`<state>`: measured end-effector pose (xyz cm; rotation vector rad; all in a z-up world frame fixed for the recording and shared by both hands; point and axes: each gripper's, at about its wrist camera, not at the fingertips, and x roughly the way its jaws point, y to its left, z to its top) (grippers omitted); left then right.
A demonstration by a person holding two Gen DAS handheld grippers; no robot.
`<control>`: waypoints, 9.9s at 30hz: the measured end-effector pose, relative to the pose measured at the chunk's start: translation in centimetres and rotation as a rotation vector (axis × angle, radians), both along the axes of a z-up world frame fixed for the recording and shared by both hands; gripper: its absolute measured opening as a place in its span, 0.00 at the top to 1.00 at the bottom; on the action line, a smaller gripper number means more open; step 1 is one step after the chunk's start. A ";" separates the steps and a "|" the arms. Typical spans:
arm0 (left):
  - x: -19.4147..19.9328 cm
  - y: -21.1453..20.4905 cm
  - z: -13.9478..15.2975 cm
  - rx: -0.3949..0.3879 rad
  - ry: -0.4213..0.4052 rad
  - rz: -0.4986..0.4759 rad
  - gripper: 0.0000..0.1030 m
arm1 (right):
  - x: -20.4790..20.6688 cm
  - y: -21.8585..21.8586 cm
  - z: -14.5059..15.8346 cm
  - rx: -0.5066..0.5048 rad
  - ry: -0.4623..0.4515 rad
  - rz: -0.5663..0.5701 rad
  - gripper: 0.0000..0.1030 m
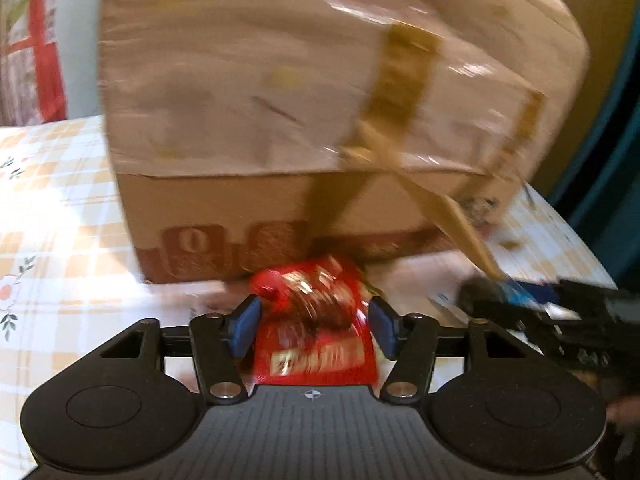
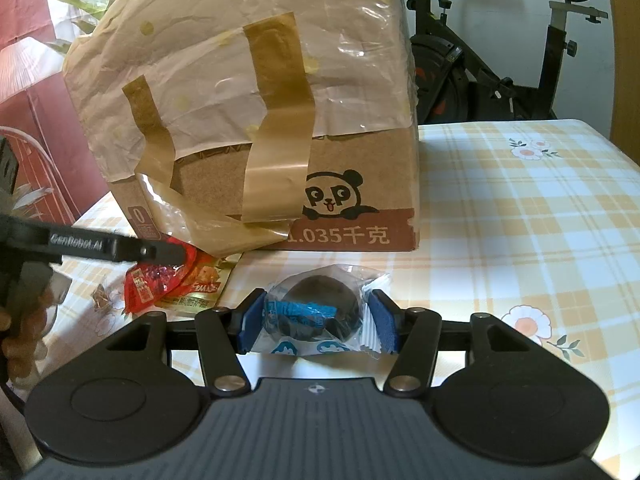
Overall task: Organize snacks
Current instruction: 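Grasp the red spicy snack packet with the left tool while the right tool grasps the blue-labelled wrapped snack, then lift the red packet and blue-labelled snack over the paper bag with both tools, then open both tools to drop the two snacks into the paper bag, then move both tools back down to the snacks beside the paper bag, then grasp the clear peanut packet with the left tool while the right tool grasps the gold pouch, then lift the peanut packet and gold pouch over the paper bag with both tools, then open both tools to drop the peanut packet and gold pouch into the bag, then move both tools back down to the last packet on the table, then grasp the small brown clear packet with the left tool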
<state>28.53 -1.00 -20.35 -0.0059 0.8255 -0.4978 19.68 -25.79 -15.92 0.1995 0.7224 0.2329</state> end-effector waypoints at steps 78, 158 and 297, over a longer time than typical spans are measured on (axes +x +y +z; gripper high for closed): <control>-5.1 4.1 20.6 -0.098 -0.557 0.280 0.56 | -1.8 -6.2 17.7 -0.003 -0.453 -0.155 0.44; -6.1 7.3 2.1 -0.069 0.064 0.420 0.51 | 4.9 11.7 -0.6 -0.241 0.008 0.259 0.42; 0.2 3.9 -1.1 -0.147 0.084 0.138 0.72 | 5.6 6.6 0.0 -0.170 0.036 0.241 0.51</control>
